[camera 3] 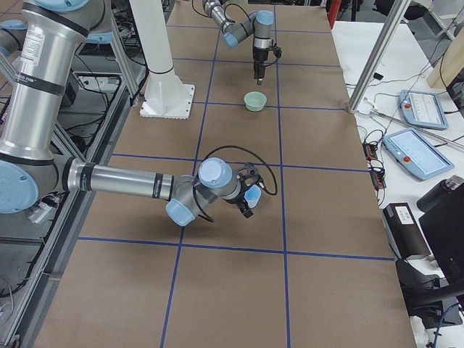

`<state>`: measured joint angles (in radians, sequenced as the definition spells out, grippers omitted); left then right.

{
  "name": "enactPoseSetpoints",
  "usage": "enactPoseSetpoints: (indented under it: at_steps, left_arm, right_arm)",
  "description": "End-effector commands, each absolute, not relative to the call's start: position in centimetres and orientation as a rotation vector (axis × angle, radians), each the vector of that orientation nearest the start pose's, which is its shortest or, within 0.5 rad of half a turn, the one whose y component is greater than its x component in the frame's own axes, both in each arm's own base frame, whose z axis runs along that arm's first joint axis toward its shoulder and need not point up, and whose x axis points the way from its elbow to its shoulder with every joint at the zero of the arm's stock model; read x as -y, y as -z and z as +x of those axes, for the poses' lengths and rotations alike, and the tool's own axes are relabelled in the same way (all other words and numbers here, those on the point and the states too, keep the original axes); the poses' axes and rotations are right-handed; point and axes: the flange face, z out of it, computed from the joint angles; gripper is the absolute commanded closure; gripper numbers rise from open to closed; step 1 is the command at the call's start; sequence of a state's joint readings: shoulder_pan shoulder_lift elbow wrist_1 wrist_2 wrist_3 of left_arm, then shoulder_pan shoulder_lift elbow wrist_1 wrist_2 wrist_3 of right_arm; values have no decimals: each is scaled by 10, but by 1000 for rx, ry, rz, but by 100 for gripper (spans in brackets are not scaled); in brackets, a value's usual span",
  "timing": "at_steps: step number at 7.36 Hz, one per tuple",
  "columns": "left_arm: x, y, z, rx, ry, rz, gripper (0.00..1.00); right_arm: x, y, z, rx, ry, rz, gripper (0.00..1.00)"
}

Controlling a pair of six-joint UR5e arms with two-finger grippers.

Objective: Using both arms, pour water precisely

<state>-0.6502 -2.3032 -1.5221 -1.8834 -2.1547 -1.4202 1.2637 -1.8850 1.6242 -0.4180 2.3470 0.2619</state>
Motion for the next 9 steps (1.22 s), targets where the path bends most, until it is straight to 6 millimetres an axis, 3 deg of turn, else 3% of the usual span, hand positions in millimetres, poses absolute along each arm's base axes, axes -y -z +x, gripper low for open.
enactPoseSetpoints:
  at_steps: [1,5,6,9]
  left_arm:
    - [493,-192,519,-1096,158,-114,8]
    - [489,-199,512,-1096,159,-112,8]
    - [489,-200,512,-1096,159,-112,8]
    - [489,-201,513,-1093,160,-114,8]
  right_arm:
    - [361,-638,-87,942,373,655,0]
    - [373,-633,-137,916,375,673,0]
    - [374,-635,-140,917,373,666,0]
    - [401,-639,-157,911,368,679,0]
